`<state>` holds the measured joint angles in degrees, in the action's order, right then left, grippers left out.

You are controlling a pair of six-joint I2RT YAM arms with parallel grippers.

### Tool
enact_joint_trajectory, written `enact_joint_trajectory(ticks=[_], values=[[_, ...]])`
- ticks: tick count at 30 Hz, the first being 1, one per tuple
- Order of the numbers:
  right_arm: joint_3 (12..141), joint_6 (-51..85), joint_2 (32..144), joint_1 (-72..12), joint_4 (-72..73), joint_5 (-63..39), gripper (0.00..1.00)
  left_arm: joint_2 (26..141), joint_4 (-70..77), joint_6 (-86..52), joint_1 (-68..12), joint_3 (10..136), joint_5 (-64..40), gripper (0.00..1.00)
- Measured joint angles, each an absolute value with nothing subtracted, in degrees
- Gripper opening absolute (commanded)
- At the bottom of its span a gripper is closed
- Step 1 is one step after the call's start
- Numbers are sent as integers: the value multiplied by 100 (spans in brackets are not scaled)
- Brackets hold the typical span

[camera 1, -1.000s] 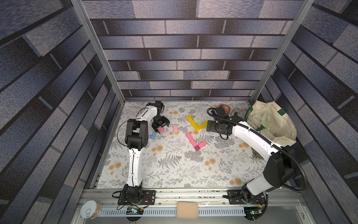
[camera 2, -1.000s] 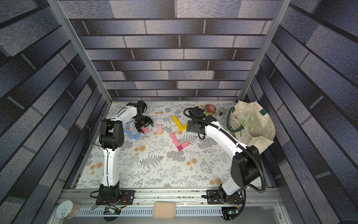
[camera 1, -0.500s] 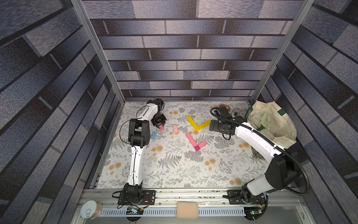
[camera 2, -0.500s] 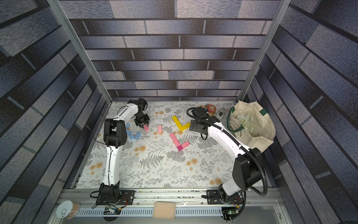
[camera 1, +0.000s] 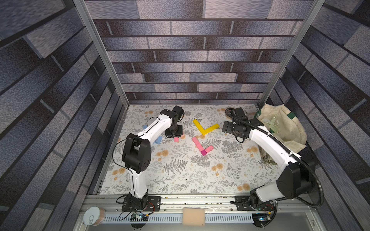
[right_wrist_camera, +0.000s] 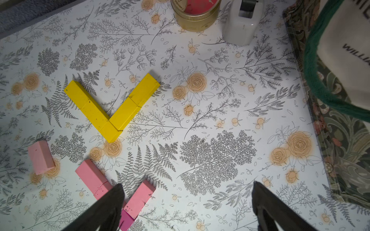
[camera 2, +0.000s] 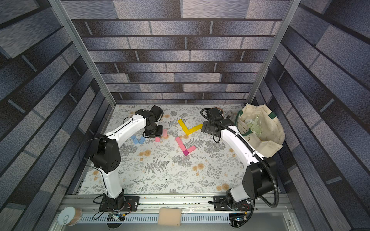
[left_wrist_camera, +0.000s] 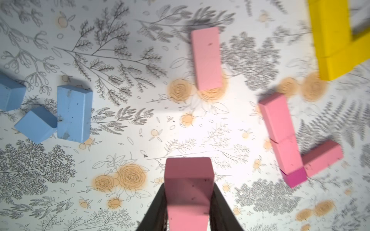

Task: Assemble the letter v with building blocks
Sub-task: Place the building block at the center of the board.

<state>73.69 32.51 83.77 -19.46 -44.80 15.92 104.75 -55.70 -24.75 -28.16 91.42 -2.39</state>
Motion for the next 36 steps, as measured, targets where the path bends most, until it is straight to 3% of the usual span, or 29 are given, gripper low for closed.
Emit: enact_joint_trajectory(ticks=[8,17,23,30,33,36], values=[[6799,3448,7717,-928,-4740,1317,100,10455,-4768,-2386,-4449,8783,-137,28],[6112,3695,7116,351,-4845,578,100,12250,-4519,-2215,-5791,10254,-139,31],[5717,3743,6925,797,-4864,134,100,13010,-4556,-2045,-6084,11142,-128,36],[5642,3741,6851,821,-4866,71,100,13740,-4779,-1925,-6027,12092,-154,51],[5638,3717,6812,882,-4871,73,100,13959,-4987,-1925,-5977,12407,-255,50],[5640,3651,6796,904,-4893,71,100,13998,-5205,-1955,-5885,12621,-401,57]])
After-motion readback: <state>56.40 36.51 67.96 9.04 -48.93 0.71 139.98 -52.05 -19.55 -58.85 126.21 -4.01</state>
